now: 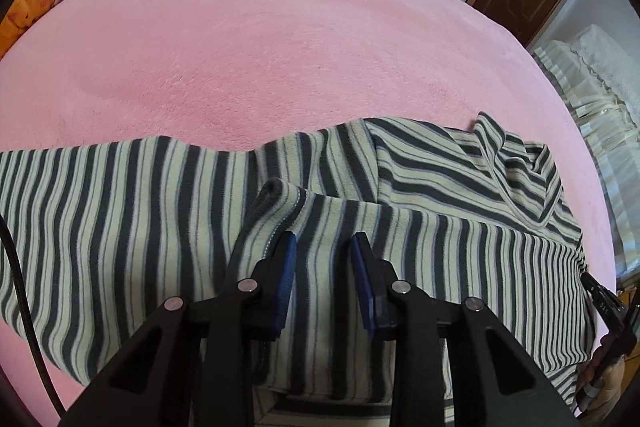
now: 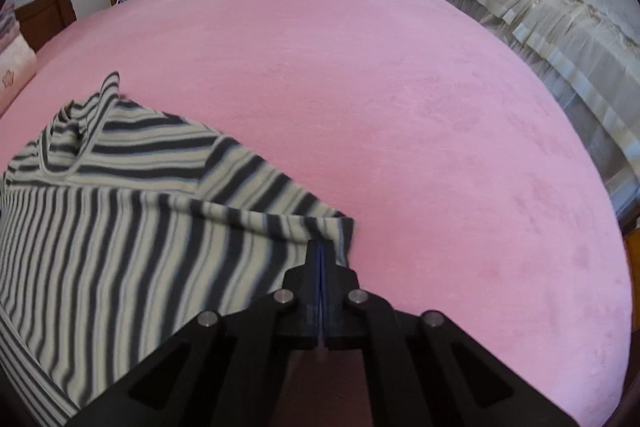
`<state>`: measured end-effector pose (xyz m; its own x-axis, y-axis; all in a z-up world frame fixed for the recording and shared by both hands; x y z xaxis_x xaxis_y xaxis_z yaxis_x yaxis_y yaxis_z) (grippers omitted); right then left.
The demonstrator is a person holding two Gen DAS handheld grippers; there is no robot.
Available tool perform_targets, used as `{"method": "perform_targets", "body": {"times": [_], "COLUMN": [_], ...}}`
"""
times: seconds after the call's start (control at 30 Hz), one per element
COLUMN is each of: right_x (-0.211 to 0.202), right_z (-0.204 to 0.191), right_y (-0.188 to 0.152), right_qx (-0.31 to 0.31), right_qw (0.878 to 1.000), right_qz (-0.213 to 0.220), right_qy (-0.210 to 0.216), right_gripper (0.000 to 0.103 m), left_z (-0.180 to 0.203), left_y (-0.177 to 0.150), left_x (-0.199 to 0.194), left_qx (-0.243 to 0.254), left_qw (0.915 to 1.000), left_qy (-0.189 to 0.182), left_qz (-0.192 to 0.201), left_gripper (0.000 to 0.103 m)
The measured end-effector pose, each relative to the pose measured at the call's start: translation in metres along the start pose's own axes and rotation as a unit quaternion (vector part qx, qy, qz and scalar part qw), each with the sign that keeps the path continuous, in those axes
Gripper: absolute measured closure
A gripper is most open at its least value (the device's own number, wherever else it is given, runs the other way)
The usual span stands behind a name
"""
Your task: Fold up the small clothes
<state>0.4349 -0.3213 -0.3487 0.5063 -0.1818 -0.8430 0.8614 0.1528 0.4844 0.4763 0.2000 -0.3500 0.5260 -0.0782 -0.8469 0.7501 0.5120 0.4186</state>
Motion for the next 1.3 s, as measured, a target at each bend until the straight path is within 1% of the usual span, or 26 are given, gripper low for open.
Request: {"method": "perform_targets", "body": {"times": [0.1, 0.17, 0.2, 0.23, 0.3, 0.43, 0.57, 0.67, 0.73, 0.83, 0.87, 1.0, 1.13, 1.3], "right_x": [-0.004, -0.009, -0.011, -0.015, -0.024, -0.056, -0.092, -0.124, -0.147, -0.177, -0.188, -0.223, -0.256, -0.282], "right_z": [-0.004, -0.006, -0.007, -0.008, -0.004, -0.007, -0.017, -0.032, -0.042, -0.057, -0.063, -0.085, -0.118, -0.163], "right_y": [0.001, 0.004, 0.006, 0.007, 0.010, 0.017, 0.018, 0.016, 0.014, 0.012, 0.012, 0.012, 0.011, 0.011], "right_qx": [-0.001, 0.005, 0.008, 0.010, 0.013, 0.019, 0.015, 0.009, 0.012, 0.017, 0.015, -0.002, -0.025, -0.055], "right_qw": [1.000, 1.000, 1.000, 1.000, 1.000, 0.999, 0.999, 0.998, 0.996, 0.994, 0.993, 0.990, 0.985, 0.979], "right_qz": [-0.003, -0.005, -0.005, -0.005, 0.000, 0.020, 0.035, 0.048, 0.053, 0.064, 0.069, 0.088, 0.107, 0.121], "right_qy": [-0.005, -0.001, 0.001, 0.003, 0.008, 0.021, 0.037, 0.049, 0.066, 0.090, 0.097, 0.110, 0.130, 0.154], "right_gripper": [0.103, 0.103, 0.103, 0.103, 0.103, 0.103, 0.103, 0.103, 0.103, 0.102, 0.102, 0.101, 0.101, 0.101], "left_z": [0.001, 0.001, 0.003, 0.004, 0.004, -0.003, -0.013, -0.022, -0.027, -0.031, -0.033, -0.041, -0.053, -0.077], "left_y": [0.000, 0.001, 0.000, 0.001, 0.007, 0.020, 0.027, 0.026, 0.021, 0.009, 0.006, -0.009, -0.020, -0.029], "left_x": [-0.004, -0.011, -0.017, -0.024, -0.040, -0.080, -0.125, -0.160, -0.182, -0.212, -0.221, -0.263, -0.290, -0.307], "left_qx": [0.010, 0.017, 0.019, 0.022, 0.024, 0.019, 0.034, 0.039, 0.036, 0.037, 0.038, 0.036, 0.026, 0.022], "left_qw": [0.9999, 0.9998, 0.9997, 0.9996, 0.9993, 0.9987, 0.9972, 0.9968, 0.9973, 0.9981, 0.9980, 0.9975, 0.9969, 0.9962], "left_qy": [0.003, 0.011, 0.014, 0.015, 0.015, 0.003, 0.012, 0.011, 0.007, -0.002, -0.003, -0.012, -0.021, -0.009], "left_qz": [0.000, 0.001, 0.003, 0.007, 0.024, 0.048, 0.065, 0.069, 0.065, 0.050, 0.050, 0.060, 0.071, 0.084], "left_gripper": [0.075, 0.072, 0.065, 0.055, 0.047, 0.047, 0.046, 0.042, 0.038, 0.037, 0.037, 0.030, 0.027, 0.019]}}
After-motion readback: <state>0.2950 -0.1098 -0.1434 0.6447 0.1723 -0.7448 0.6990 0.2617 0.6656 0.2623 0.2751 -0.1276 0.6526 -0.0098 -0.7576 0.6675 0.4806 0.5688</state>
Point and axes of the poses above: each gripper's, at about its wrist camera, not at the fingertips, and x roughly the way its jaws point, z to its right, y to its top, the point moved 9 cm from there along x, roughly the way its jaws point, and after that the axes turned 9 degrees about -x, right-handed, at the moved point
